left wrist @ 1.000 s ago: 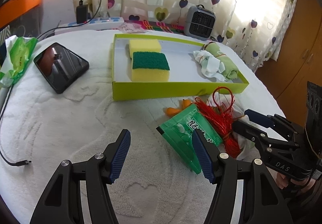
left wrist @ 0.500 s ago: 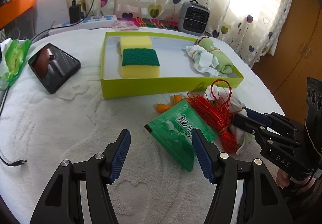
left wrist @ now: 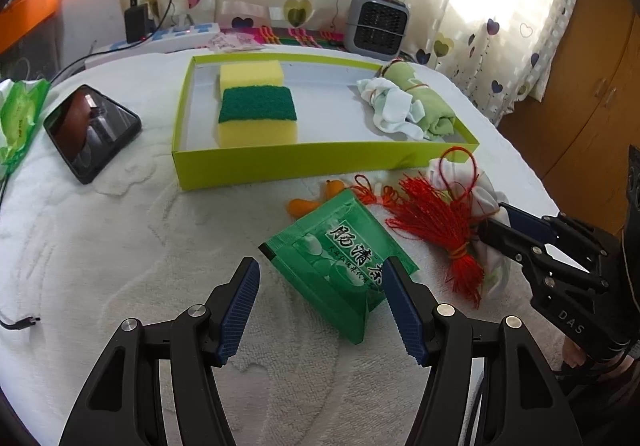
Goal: Organize soft objects
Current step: 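Lift the white bundle with the right gripper while the left grasps the green printed packet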
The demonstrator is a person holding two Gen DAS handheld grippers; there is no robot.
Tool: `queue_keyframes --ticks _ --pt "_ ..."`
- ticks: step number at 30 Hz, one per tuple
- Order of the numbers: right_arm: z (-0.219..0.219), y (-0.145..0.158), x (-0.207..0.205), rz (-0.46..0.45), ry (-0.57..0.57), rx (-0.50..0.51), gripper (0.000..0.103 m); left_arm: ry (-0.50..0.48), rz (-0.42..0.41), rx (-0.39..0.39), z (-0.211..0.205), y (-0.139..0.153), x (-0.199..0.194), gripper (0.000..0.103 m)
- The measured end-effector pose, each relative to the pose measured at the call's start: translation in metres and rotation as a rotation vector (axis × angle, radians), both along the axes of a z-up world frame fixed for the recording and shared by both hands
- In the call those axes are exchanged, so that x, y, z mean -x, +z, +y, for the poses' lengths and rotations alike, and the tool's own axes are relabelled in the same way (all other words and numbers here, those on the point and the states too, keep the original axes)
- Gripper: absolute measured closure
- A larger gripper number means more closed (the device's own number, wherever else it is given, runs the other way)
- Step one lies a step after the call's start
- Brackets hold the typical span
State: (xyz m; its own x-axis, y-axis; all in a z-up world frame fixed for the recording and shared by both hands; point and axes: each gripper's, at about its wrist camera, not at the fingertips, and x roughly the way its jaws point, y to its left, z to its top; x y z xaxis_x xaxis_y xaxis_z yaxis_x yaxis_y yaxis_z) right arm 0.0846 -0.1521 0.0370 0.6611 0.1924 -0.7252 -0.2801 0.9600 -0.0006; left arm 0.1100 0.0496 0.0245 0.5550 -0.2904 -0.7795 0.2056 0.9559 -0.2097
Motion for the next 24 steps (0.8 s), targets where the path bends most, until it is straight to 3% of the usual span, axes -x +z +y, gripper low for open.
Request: queue_keyframes --ticks 8,12,15,18,20,24 --pt "-0.019 -0.005 -0.001 0.066 -0.009 -0.116 0.075 0.009 0.011 -0.003 0.000 -0.004 -0.001 0.040" --pt "-0.020 -0.008 0.003 0.078 -0.006 -0.123 0.066 0.017 0.020 0.001 0.000 -0.006 -0.001 0.039" --pt "-0.020 -0.012 0.004 0.087 -0.001 -0.131 0.065 0.018 0.020 0.000 0.001 -0.006 -0.001 0.039" --pt "-0.018 -0.010 0.006 0.069 -0.002 -0.106 0.066 0.025 0.023 0.003 0.002 -0.006 -0.001 0.039" --pt "-0.017 -0.008 0.007 0.059 0.003 -0.098 0.077 0.027 0.025 0.006 0.003 -0.007 -0.001 0.039" --pt "-0.019 -0.007 0.009 0.044 -0.013 -0.079 0.078 0.034 0.031 0.013 0.004 -0.007 -0.002 0.039"
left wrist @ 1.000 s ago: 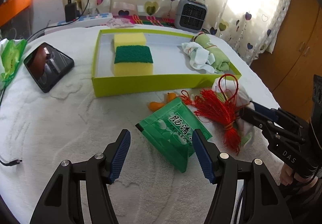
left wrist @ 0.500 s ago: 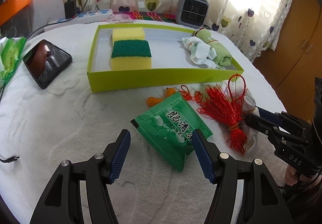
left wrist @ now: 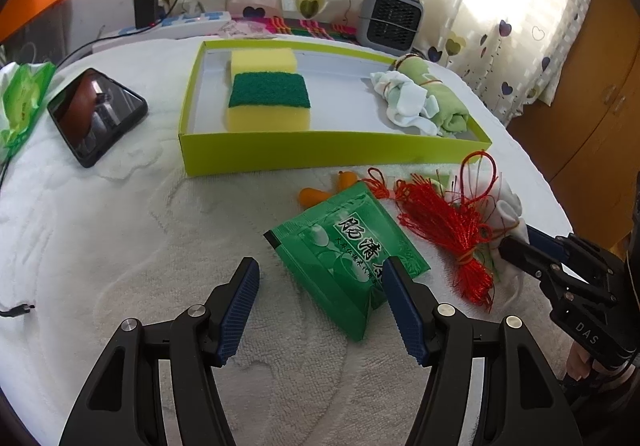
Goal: Organize soft objects
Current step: 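Lift the white bundle with the right gripper while the left grasps the green printed packet, then carry the white bundle and green packet toward the lime-green box with both grippers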
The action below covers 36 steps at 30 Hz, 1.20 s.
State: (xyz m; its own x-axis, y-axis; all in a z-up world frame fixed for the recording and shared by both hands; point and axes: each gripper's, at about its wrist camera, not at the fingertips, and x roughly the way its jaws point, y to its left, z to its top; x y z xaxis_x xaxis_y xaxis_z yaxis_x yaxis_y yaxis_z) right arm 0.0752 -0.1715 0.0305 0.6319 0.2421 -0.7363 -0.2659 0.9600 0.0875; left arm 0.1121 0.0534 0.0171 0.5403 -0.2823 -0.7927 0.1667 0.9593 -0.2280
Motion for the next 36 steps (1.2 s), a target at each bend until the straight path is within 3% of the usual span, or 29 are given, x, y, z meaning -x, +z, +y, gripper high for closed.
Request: queue_keyframes --ticks 6,8,14,29,36 --pt "-0.015 0.010 0.006 -0.041 -0.072 -0.019 0.079 0.009 -0.004 0.009 0.002 0.000 0.001 0.041" --pt "-0.019 0.014 0.008 -0.053 -0.094 -0.008 0.079 0.007 -0.005 0.028 0.003 0.001 0.001 0.052" --pt "-0.033 0.017 0.010 -0.068 -0.173 0.026 0.079 0.005 -0.018 0.032 0.002 0.003 0.002 0.063" --pt "-0.039 0.012 0.011 -0.055 -0.188 -0.001 0.079 0.008 -0.074 0.036 0.007 0.014 0.010 0.090" --pt "-0.039 0.011 0.011 -0.053 -0.188 -0.012 0.079 0.004 -0.069 0.043 0.010 0.012 0.012 0.091"
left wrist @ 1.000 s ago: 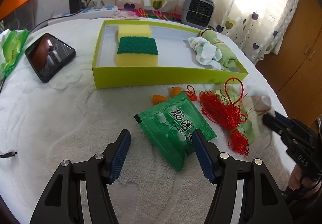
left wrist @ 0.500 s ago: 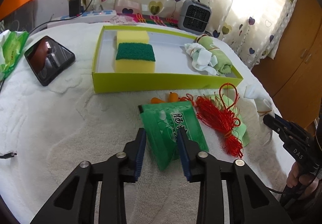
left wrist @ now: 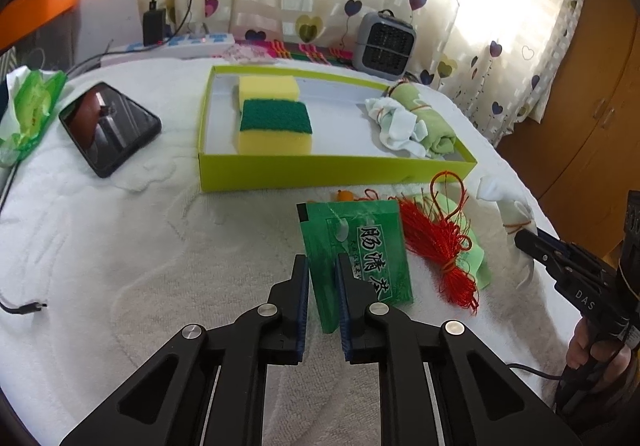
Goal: Organize soft objects
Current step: 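Carry the white bundle and green packet toward the lime-green box with both grippers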
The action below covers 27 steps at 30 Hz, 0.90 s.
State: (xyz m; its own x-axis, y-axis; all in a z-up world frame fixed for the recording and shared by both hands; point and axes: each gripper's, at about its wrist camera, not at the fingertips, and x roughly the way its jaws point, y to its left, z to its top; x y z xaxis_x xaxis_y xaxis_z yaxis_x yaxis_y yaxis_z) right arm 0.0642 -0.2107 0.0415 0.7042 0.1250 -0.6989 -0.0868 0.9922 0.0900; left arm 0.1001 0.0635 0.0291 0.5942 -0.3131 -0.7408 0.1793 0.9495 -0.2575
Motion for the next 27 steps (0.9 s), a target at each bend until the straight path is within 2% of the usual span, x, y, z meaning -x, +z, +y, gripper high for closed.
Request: queue_keyframes --ticks 8,12,16,19,27 --pt "0.001 -0.001 0.001 0.001 0.007 -0.002 0.079 -0.011 -0.002 0.023 0.000 0.001 0.005 0.091" --pt "0.004 -0.002 0.001 0.003 0.015 -0.006 0.079 -0.015 0.010 0.064 0.002 -0.001 0.006 0.089" --pt "0.004 -0.004 0.000 0.008 0.017 -0.007 0.079 -0.034 0.015 0.086 -0.002 -0.002 0.006 0.070" --pt "0.003 -0.004 0.000 0.009 0.015 -0.011 0.079 -0.040 0.022 0.097 -0.005 -0.002 0.006 0.063" --pt "0.003 -0.006 0.000 0.016 0.013 -0.020 0.079 -0.057 0.046 0.071 -0.019 -0.008 0.001 0.061"
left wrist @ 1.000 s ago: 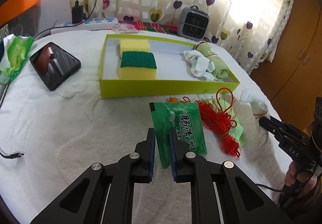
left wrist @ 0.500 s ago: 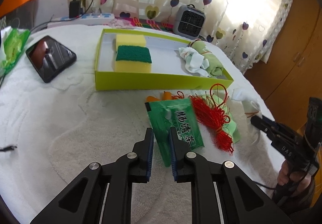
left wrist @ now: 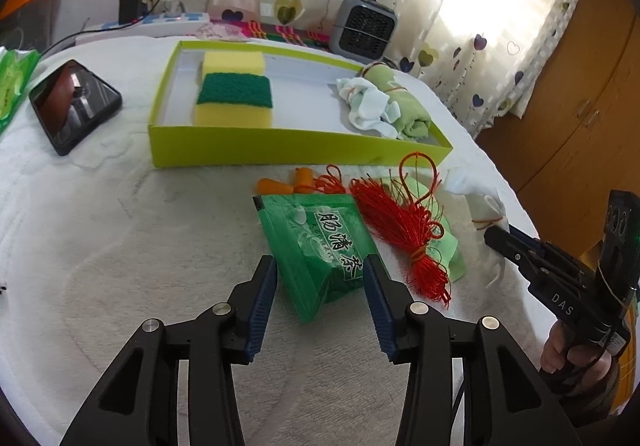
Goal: Organize soft objects
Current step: 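Carry the white bundle and green packet toward the lime-green box with both grippers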
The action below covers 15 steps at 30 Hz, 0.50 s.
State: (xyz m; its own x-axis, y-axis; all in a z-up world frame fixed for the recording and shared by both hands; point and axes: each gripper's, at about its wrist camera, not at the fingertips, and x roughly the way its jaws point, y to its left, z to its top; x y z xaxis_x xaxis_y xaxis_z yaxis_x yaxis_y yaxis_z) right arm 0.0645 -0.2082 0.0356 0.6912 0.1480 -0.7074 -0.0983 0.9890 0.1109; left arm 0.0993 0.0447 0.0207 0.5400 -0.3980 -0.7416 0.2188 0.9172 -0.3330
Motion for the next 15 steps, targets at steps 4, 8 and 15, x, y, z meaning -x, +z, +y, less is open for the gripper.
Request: queue_keyframes --ticks 4,8,15 --pt "0.000 -0.001 0.000 0.003 0.003 -0.005 0.079 0.023 0.021 -0.042 -0.006 -0.004 -0.006 0.061" --pt "0.000 -0.001 -0.001 0.005 0.004 -0.008 0.079 0.029 0.015 -0.085 -0.012 -0.004 -0.007 0.060" --pt "-0.001 -0.002 -0.001 0.009 0.005 -0.016 0.079 0.033 -0.026 -0.173 -0.022 -0.003 -0.004 0.063"
